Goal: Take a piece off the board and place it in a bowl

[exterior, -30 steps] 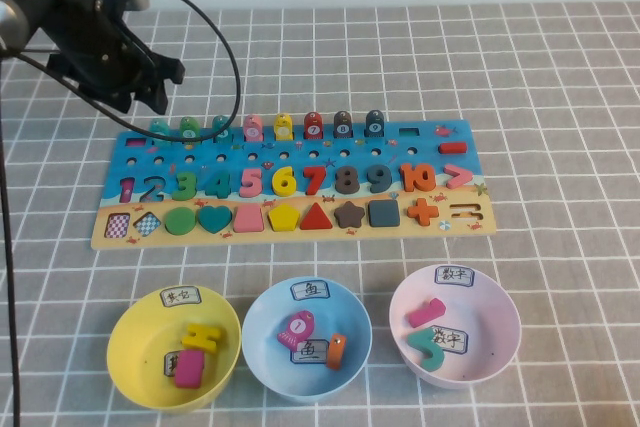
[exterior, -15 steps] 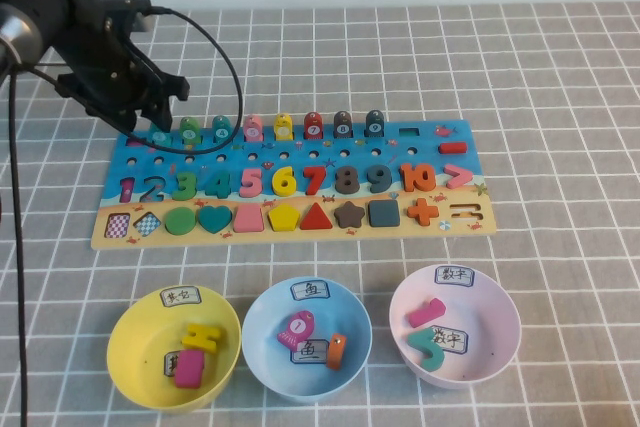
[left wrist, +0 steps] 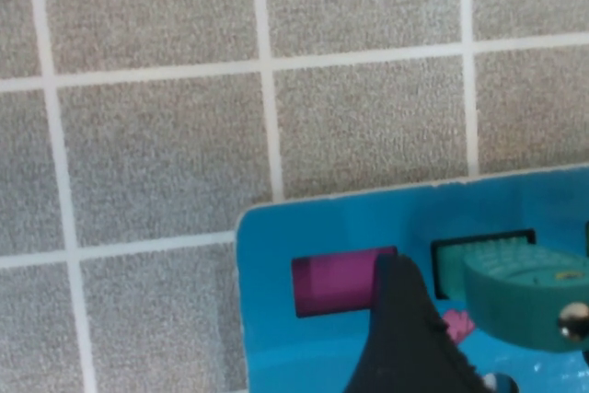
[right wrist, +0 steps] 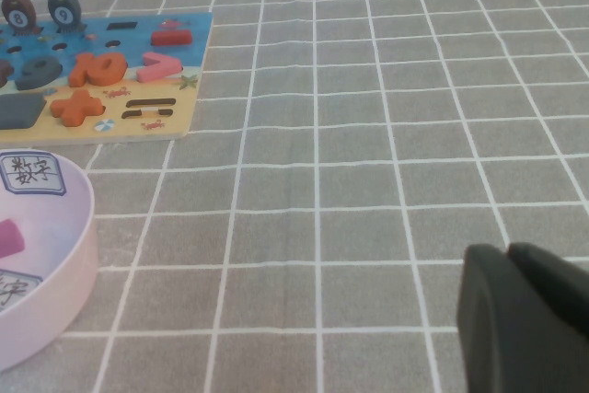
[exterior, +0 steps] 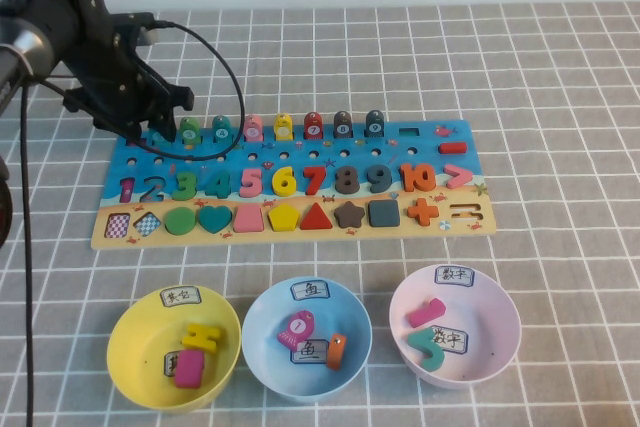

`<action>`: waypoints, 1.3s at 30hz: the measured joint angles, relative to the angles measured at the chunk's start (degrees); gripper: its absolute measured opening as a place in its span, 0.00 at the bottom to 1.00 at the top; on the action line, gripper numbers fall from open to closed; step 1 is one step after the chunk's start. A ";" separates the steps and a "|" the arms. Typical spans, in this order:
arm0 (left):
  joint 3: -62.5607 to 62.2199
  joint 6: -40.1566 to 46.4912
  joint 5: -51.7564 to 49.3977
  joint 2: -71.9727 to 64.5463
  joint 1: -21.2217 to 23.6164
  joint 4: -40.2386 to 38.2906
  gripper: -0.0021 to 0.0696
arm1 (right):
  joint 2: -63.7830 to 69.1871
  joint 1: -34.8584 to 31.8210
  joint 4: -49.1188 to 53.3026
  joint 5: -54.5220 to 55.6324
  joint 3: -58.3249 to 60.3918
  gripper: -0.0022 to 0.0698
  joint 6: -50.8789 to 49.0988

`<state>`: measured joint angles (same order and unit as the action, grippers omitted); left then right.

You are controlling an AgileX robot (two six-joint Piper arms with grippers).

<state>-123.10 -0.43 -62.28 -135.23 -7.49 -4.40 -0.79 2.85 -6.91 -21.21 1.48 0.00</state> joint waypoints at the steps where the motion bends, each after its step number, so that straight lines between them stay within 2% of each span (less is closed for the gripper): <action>1: 0.00 0.00 0.16 -0.16 0.00 0.00 0.51 | 0.00 0.00 0.00 0.00 0.00 0.01 0.00; 39: 0.00 -1.94 2.32 -1.19 0.13 -0.11 0.51 | 0.00 0.00 0.00 0.00 0.00 0.01 0.00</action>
<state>-123.10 -2.37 -59.96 -136.42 -7.37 -4.50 -0.79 2.85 -6.91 -21.21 1.48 0.00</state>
